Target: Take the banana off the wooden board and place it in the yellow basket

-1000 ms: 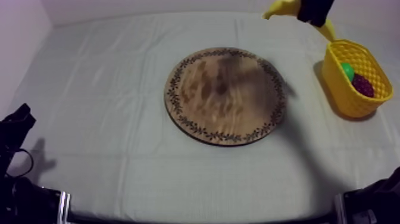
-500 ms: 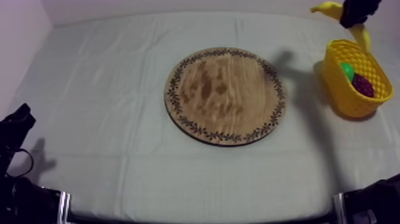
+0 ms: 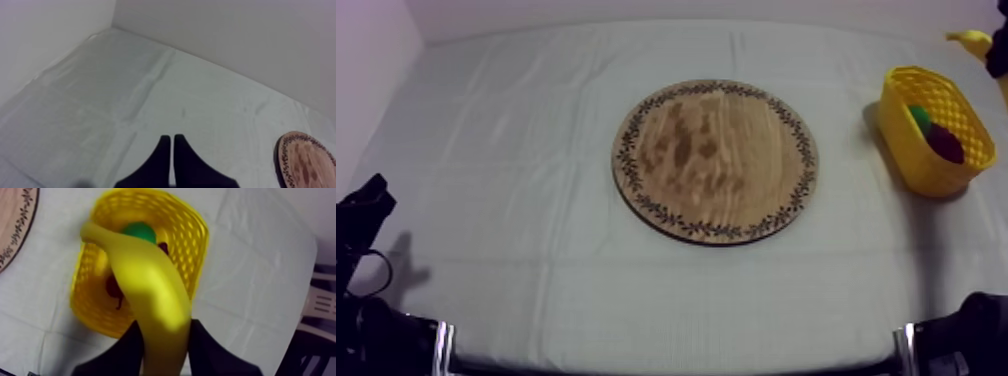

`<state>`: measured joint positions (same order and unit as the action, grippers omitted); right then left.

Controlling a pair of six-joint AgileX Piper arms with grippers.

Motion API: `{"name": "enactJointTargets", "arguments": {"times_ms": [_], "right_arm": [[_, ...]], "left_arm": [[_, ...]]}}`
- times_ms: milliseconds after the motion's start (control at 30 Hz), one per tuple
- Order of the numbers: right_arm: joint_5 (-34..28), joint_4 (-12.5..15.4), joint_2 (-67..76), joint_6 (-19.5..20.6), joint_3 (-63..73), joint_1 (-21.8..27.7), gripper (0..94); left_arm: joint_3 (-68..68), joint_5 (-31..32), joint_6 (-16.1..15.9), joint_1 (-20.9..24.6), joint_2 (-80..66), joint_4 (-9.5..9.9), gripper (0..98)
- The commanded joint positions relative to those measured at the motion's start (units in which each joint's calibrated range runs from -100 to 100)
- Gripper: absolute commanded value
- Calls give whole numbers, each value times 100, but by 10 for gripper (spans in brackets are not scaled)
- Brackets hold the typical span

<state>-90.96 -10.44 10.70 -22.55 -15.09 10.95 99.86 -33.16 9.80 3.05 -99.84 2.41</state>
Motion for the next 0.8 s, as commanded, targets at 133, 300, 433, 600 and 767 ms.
{"name": "enactJointTargets", "arguments": {"times_ms": [133, 300, 433, 600, 767], "right_arm": [[157, -19, -126, -1, -158, 184, 203], [312, 7, -510, 65, -149, 212, 202], [494, 20, -905, 153, -144, 179, 203], [734, 60, -1418, 230, -224, 118, 202], [989, 37, -1879, 322, -361, 95, 203]], "left_arm": [[3, 1, -1, 2, 2, 1, 1], [3, 1, -1, 2, 2, 1, 1], [3, 1, -1, 2, 2, 1, 1], [3, 1, -1, 2, 2, 1, 1], [3, 1, -1, 2, 2, 1, 1]]}}
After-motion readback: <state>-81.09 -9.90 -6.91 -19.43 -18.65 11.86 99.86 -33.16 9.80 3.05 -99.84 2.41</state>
